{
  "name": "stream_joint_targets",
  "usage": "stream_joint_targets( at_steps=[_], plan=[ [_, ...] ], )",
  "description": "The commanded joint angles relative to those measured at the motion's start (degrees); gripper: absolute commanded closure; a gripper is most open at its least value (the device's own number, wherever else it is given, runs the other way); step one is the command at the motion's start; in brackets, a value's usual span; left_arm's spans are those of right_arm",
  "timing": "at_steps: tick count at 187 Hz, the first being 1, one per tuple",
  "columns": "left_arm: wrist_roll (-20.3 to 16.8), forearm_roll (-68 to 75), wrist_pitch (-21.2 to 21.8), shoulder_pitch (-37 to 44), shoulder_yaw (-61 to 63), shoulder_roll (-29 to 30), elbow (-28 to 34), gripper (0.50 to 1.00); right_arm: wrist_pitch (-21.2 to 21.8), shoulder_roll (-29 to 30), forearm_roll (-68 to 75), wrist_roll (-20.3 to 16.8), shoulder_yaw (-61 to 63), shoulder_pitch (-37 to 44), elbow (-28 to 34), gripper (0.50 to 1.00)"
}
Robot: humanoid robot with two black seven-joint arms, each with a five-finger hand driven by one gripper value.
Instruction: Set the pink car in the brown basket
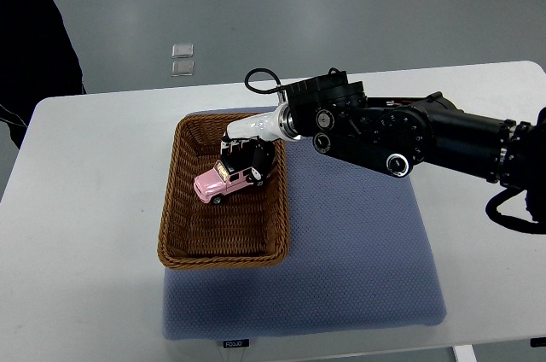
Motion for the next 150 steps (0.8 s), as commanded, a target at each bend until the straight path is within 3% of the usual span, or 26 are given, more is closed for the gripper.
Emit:
stream_joint_targets(
  at_steps=[1, 33, 60, 84, 150],
  plan=[
    [0.0, 0.0, 0.0, 0.0, 0.0, 0.0, -0.04, 0.5, 0.19, 0.0, 0.15, 0.02, 0.15, -0.11, 0.0, 0.683],
    [0.0, 0.0, 0.0, 0.0, 0.0, 0.0, 0.04, 0.5, 0.11, 0.0, 0.24, 0.64, 0.41, -0.11, 0.09, 0.671],
    [0.0, 0.0, 0.0, 0.0, 0.0, 0.0, -0.04, 0.5, -0.42, 0.0, 0.42, 0.73, 1.03, 0.59, 0.0, 0.605],
    [0.0, 0.0, 0.0, 0.0, 0.0, 0.0, -0.04, 0.5, -0.42, -0.18, 0.68, 0.73, 3.75, 1.12, 0.0, 0.605],
    [0.0, 0.0, 0.0, 0.0, 0.0, 0.0, -0.04, 0.5, -1.47, -10.9, 5.95, 1.43, 19.13, -3.8, -0.17, 0.605]
  ],
)
